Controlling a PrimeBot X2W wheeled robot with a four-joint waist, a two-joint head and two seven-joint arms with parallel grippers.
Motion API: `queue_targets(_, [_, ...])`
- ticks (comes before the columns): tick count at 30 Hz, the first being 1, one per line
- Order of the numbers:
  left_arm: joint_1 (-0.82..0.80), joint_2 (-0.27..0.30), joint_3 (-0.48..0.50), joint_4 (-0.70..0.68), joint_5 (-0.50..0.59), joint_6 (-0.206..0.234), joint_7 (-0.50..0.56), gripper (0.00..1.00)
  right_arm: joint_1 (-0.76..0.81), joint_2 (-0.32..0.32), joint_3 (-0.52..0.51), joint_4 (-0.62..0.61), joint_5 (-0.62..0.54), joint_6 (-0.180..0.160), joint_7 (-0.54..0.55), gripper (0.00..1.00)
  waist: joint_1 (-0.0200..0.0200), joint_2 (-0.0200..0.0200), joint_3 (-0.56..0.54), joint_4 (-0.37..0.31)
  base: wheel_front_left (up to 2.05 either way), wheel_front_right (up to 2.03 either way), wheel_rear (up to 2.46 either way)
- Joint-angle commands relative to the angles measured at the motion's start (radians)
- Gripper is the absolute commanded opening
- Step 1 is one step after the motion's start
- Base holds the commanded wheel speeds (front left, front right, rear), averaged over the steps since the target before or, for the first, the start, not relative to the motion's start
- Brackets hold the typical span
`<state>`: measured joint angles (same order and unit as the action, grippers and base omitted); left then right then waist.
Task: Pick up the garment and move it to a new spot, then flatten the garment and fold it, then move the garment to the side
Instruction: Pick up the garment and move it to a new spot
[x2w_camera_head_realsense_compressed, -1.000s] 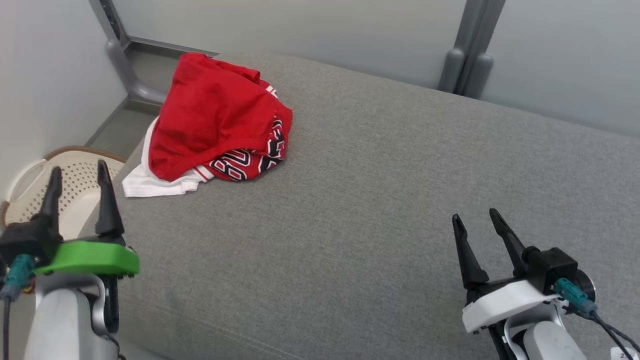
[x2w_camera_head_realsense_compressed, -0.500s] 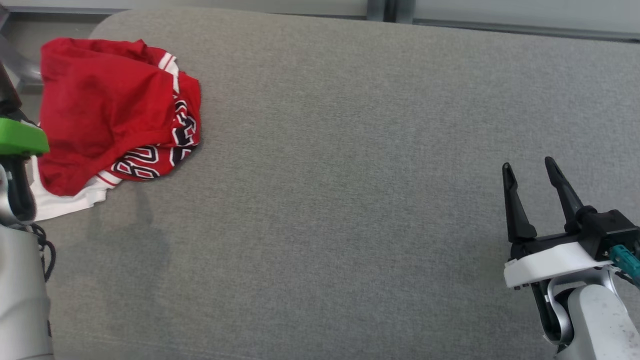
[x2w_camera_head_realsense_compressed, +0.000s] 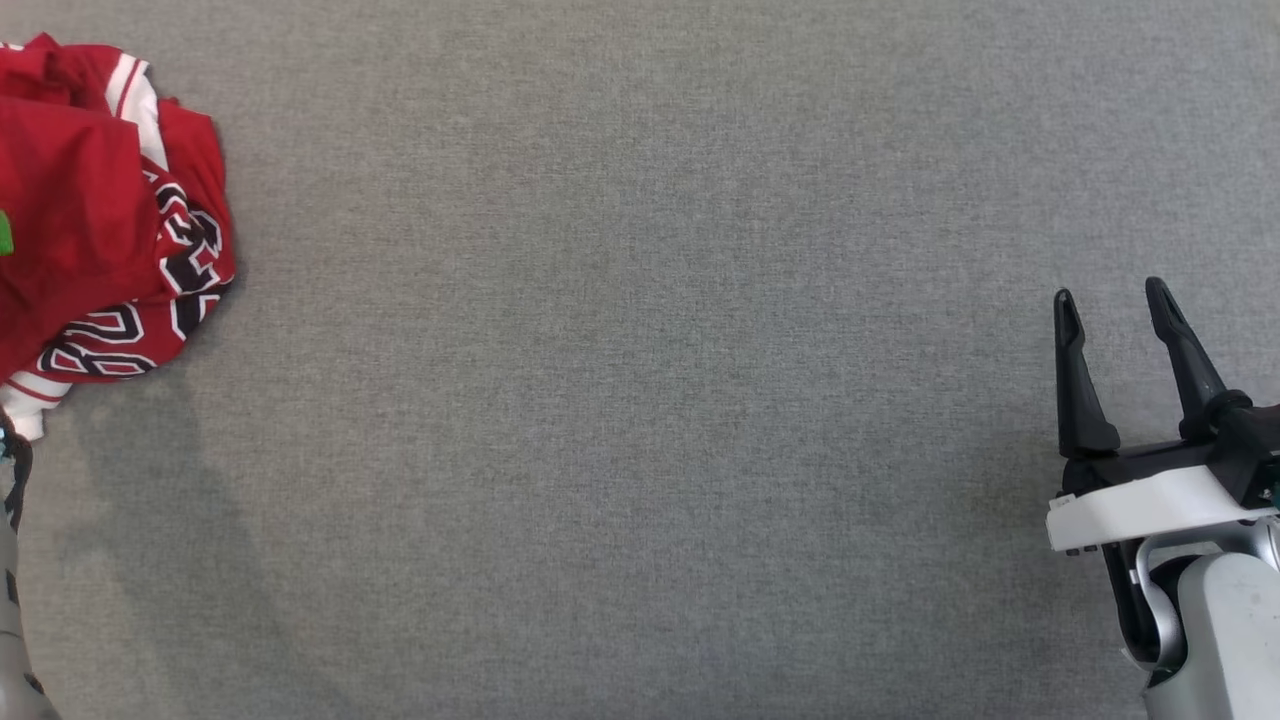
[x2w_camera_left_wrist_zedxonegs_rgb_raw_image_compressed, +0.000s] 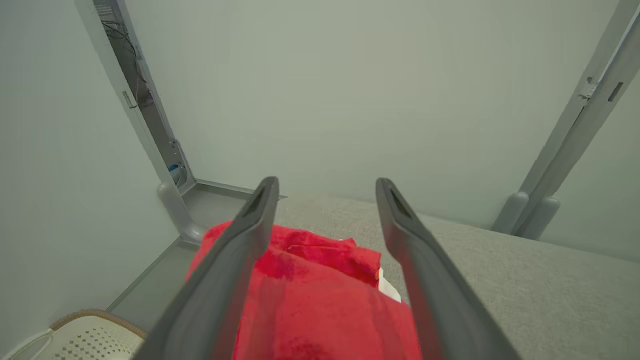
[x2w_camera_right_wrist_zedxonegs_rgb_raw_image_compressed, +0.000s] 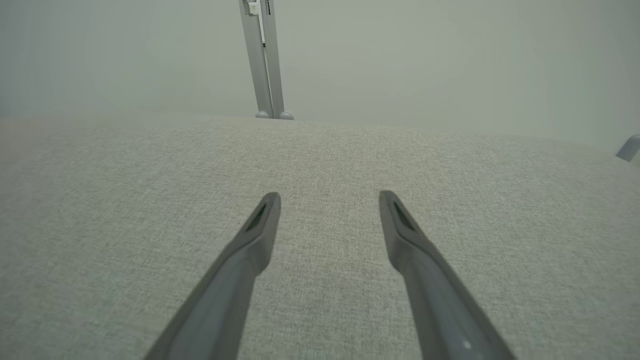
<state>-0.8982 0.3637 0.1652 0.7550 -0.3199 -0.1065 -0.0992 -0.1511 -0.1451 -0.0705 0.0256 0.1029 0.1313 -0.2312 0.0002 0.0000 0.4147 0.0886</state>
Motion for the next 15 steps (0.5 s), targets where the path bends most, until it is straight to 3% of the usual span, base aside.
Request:
queue_targets(1, [-0.017,0.018,0.006,0.036,-0.014,-0.006,0.023,1.00,-0.018,-0.002,0.000,-0.008,-0.007,-0.001,0.003,1.00,-0.0002,0.0000,0.024,-0.018,0.00,0.00,0.00])
queue_targets(8, [-0.021,0.038,-0.008,0.230,-0.031,0.013,0.211,1.00,-0.016,-0.001,0.002,-0.009,-0.013,-0.001,0.006,1.00,-0.0002,0.0000,0.021,-0.017,0.00,0.00,0.00])
queue_targets(14, [-0.027,0.016,-0.015,0.331,-0.059,-0.001,0.310,1.00,-0.023,0.002,0.013,-0.007,-0.013,-0.001,0.006,1.00,-0.0002,0.0000,0.015,-0.020,0.00,0.00,0.00])
queue_targets(15, [-0.028,0.013,-0.017,0.346,-0.064,-0.006,0.327,0.70,-0.023,0.003,0.015,-0.007,-0.013,-0.001,0.007,1.00,-0.0002,0.0000,0.013,-0.022,0.00,0.00,0.00])
